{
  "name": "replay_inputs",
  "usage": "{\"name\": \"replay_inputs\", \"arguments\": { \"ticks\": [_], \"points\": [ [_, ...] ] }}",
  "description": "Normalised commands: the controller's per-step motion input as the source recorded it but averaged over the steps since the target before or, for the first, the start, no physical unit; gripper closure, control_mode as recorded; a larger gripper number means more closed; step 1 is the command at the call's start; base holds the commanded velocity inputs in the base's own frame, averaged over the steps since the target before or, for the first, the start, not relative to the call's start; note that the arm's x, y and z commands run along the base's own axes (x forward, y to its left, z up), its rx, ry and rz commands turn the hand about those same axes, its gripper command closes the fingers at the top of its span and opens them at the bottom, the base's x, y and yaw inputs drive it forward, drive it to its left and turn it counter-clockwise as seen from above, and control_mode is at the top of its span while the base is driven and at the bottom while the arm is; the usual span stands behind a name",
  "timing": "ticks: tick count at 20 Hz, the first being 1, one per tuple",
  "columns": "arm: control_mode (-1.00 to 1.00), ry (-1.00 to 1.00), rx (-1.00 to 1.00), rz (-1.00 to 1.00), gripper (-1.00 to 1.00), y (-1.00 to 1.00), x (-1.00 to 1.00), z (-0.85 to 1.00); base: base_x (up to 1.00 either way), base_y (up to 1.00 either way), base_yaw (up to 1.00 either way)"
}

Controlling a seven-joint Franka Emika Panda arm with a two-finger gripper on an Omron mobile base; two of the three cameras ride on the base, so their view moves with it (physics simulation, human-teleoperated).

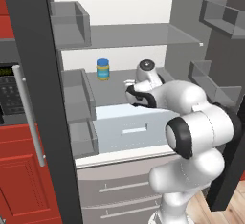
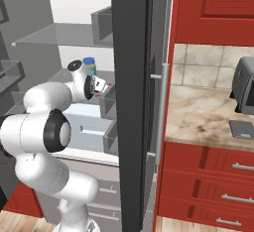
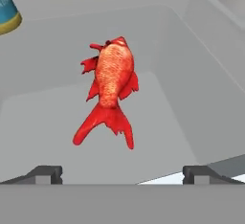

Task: Take the fish from the fridge and place it on the digital scale on the counter by the fridge. Wait a few seconds for a reading, then move it to the plate on the dining counter.

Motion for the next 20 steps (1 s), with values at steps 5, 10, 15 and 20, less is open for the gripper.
{"name": "replay_inputs", "arguments": {
  "ticks": [5, 10, 15, 20],
  "points": [
    [-1.00, 0.00, 0.00, 0.00, -1.00, 0.00, 0.37, -0.14, 0.00, 0.00, 0.00],
    [-1.00, 0.00, 0.00, 0.00, -1.00, 0.00, 0.38, -0.06, 0.00, 0.00, 0.00],
    [-1.00, 0.00, 0.00, 0.00, -1.00, 0.00, 0.41, -0.12, 0.00, 0.00, 0.00],
    [-1.00, 0.00, 0.00, -0.01, -1.00, 0.00, 0.36, -0.27, 0.00, 0.00, 0.00]
  ]
}}
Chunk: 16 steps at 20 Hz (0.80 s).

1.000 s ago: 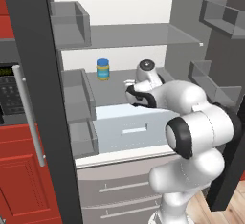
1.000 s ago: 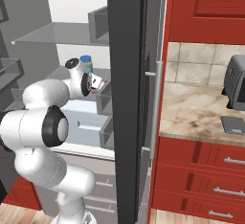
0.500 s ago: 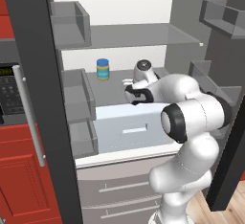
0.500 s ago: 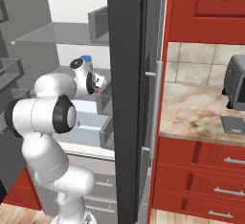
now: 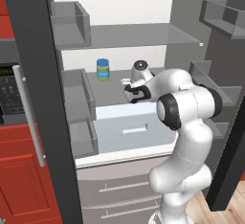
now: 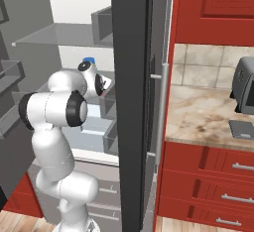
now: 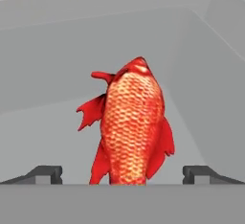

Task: Take the fish from the fridge and place it on the digital scale on the counter by the fridge. Wait a few seconds for a reading, then move it to the plate on the dining counter.

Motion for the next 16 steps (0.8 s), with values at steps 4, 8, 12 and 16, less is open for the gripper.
{"name": "replay_inputs", "arguments": {
  "ticks": [4, 8, 12, 16],
  "points": [
    [-1.00, 0.00, 0.00, -0.02, -1.00, 0.00, 0.36, -0.34, 0.00, 0.00, 0.00],
    [-1.00, 0.00, 0.00, -0.03, -1.00, 0.00, 0.36, -0.33, 0.00, 0.00, 0.00],
    [-1.00, 0.00, 0.00, -0.02, -1.00, 0.00, 0.29, -0.39, 0.00, 0.00, 0.00],
    [-1.00, 0.01, 0.00, -0.01, 1.00, 0.00, 0.06, -0.54, 0.00, 0.00, 0.00]
  ]
}}
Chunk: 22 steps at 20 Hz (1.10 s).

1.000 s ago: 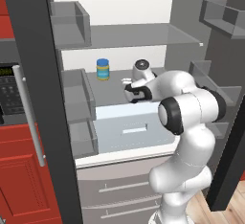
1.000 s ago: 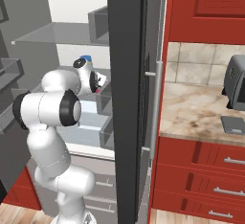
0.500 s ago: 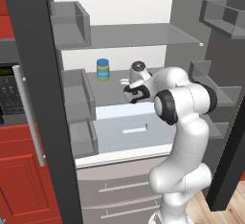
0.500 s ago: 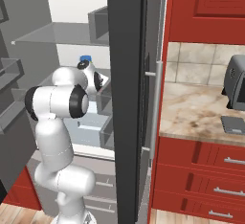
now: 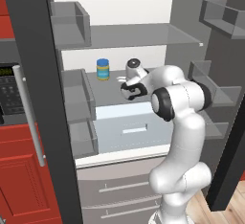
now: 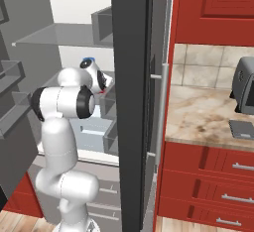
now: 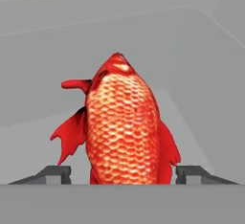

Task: Take the fish from the fridge and place it on the digital scale on the counter by the fridge. Wait a few seconds for a reading, then move it to the plate on the dining counter.

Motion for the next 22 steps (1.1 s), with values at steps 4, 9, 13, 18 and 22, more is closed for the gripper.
{"name": "replay_inputs", "arguments": {
  "ticks": [4, 9, 13, 18, 22],
  "points": [
    [-1.00, 0.00, 0.00, -0.01, 1.00, 0.00, -0.11, -0.57, 0.00, 0.00, 0.00],
    [-1.00, -0.08, 0.00, 0.00, 1.00, 0.00, -0.64, -0.36, 0.00, 0.00, 0.00],
    [-1.00, -0.15, 0.01, 0.00, 1.00, 0.00, -0.97, -0.02, 0.00, 0.00, 0.00],
    [-1.00, -0.12, 0.05, 0.00, 1.00, 0.00, -1.00, 0.43, 0.00, 0.00, 0.00],
    [-1.00, 0.00, 0.16, 0.00, 1.00, 0.00, -1.00, 0.94, 0.00, 0.00, 0.00]
  ]
}}
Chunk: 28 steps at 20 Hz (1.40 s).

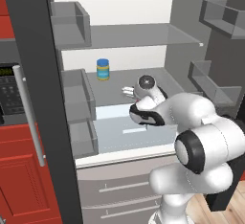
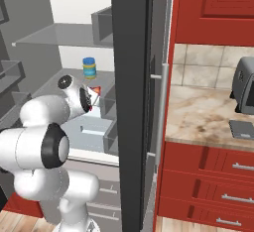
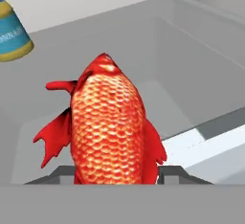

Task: Take the fish from the fridge and place it on the digital scale on the counter by the fridge. Wait a few seconds for a reading, then move it to the plate on the dining counter.

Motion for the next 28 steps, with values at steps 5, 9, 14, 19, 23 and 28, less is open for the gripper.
{"name": "replay_inputs", "arguments": {
  "ticks": [5, 9, 14, 19, 23, 28],
  "points": [
    [-1.00, 0.08, 0.19, 0.00, 1.00, 0.00, -1.00, 1.00, 0.00, 0.00, 0.00],
    [-1.00, 0.12, 0.15, 0.00, 1.00, 0.00, -1.00, 1.00, 0.00, 0.00, 0.00],
    [-1.00, 0.14, 0.03, 0.00, 1.00, 0.00, -1.00, 0.99, 0.00, 0.00, 0.00],
    [-1.00, 0.14, 0.00, 0.00, 1.00, 0.00, -1.00, 0.83, 0.00, 0.00, 0.00],
    [-1.00, 0.20, 0.00, 0.00, 1.00, 0.00, -0.85, 0.54, 0.00, 0.00, 0.00],
    [-1.00, 0.14, 0.00, 0.00, 1.00, 0.00, -0.87, 0.41, 0.00, 0.00, 0.00]
  ]
}}
